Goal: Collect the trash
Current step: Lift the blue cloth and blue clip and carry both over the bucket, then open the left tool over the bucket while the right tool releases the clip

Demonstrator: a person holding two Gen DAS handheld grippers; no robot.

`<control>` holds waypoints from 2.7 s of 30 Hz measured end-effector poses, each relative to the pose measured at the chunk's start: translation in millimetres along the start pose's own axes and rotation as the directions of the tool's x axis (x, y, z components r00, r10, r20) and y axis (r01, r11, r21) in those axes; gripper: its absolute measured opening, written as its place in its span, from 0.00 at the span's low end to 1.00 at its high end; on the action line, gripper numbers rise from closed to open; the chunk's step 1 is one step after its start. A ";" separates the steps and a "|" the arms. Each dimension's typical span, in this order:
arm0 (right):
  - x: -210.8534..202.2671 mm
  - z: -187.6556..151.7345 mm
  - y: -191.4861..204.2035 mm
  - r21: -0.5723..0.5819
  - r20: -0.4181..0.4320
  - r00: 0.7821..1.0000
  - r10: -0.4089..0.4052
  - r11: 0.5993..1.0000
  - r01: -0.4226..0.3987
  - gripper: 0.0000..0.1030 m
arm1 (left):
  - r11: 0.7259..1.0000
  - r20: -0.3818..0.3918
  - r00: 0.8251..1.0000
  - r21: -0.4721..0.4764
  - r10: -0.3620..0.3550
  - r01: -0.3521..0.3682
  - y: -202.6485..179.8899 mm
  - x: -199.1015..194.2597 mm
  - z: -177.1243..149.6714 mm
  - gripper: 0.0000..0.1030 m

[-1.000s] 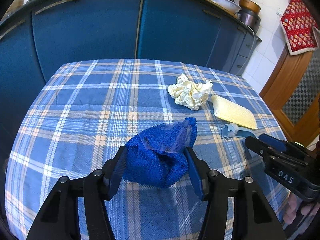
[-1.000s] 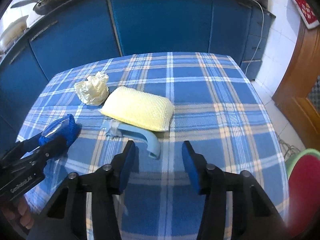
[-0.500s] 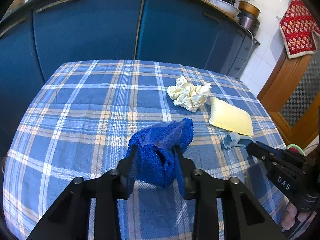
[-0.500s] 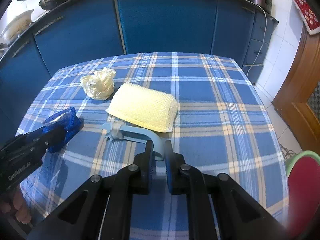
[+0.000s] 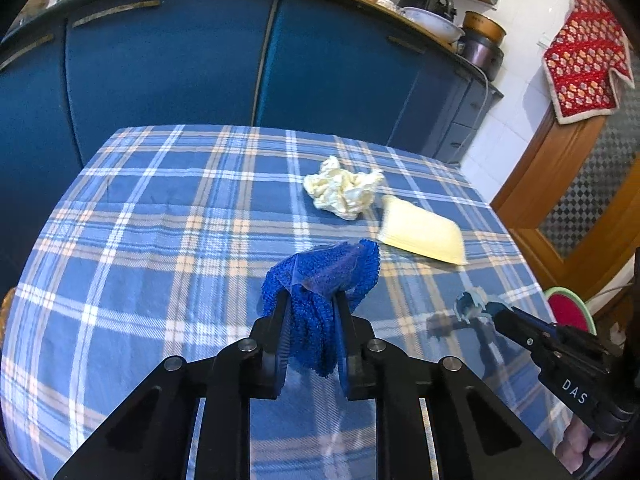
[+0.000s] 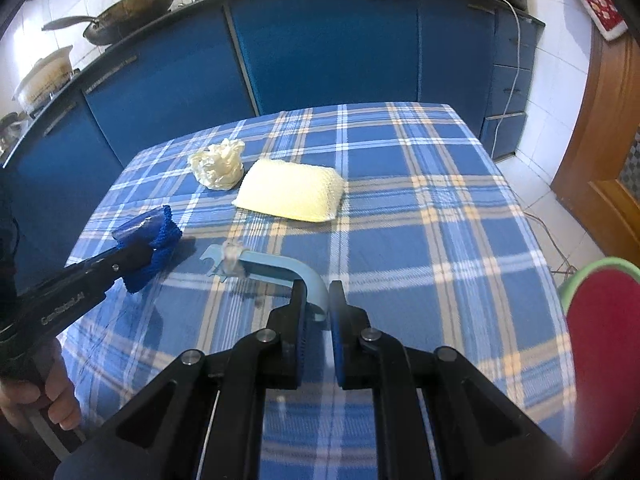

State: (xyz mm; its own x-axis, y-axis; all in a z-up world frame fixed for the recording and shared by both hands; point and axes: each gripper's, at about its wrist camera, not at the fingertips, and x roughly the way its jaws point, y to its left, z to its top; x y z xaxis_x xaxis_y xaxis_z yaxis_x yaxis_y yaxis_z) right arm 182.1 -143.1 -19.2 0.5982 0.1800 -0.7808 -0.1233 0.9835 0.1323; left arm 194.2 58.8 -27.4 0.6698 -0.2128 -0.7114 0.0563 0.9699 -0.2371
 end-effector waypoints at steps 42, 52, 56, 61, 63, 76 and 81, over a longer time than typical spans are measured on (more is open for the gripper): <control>-118.0 -76.0 -141.5 0.337 0.103 0.981 -0.166 0.933 0.123 0.13 | 0.956 -0.044 0.981 0.222 -0.189 0.194 -151.9 -33.0 -28.8 0.19; -138.3 -91.5 -177.8 0.414 0.111 0.969 -0.221 0.896 0.157 0.13 | 0.929 -0.066 0.974 0.293 -0.217 0.227 -194.1 -32.3 -31.0 0.19; -143.4 -97.0 -190.8 0.443 0.113 0.965 -0.237 0.881 0.164 0.13 | 0.916 -0.078 0.971 0.322 -0.226 0.239 -212.3 -30.5 -33.7 0.19; -151.0 -105.4 -208.6 0.483 0.114 0.959 -0.261 0.858 0.176 0.13 | 0.899 -0.099 0.966 0.355 -0.238 0.257 -235.3 -26.4 -37.7 0.19; -152.4 -108.2 -215.1 0.497 0.111 0.957 -0.269 0.848 0.181 0.13 | 0.891 -0.109 0.964 0.368 -0.243 0.266 -244.3 -24.0 -39.9 0.19; -151.8 -127.4 -248.9 0.573 0.080 0.952 -0.296 0.795 0.198 0.13 | 0.840 -0.189 0.945 0.433 -0.268 0.325 -293.3 -1.4 -61.5 0.19; -151.6 -134.2 -258.7 0.595 0.069 0.950 -0.303 0.777 0.205 0.17 | 0.821 -0.222 0.938 0.456 -0.267 0.343 -307.6 8.6 -71.0 0.20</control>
State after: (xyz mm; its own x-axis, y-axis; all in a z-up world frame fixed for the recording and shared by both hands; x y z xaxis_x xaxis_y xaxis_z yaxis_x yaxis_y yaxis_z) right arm 17.0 -427.1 -17.0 0.6603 -0.1261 -0.7403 0.4981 0.8112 0.3062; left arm 130.0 -249.8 -7.5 0.4482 -0.4853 -0.7507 0.6136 0.7777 -0.1364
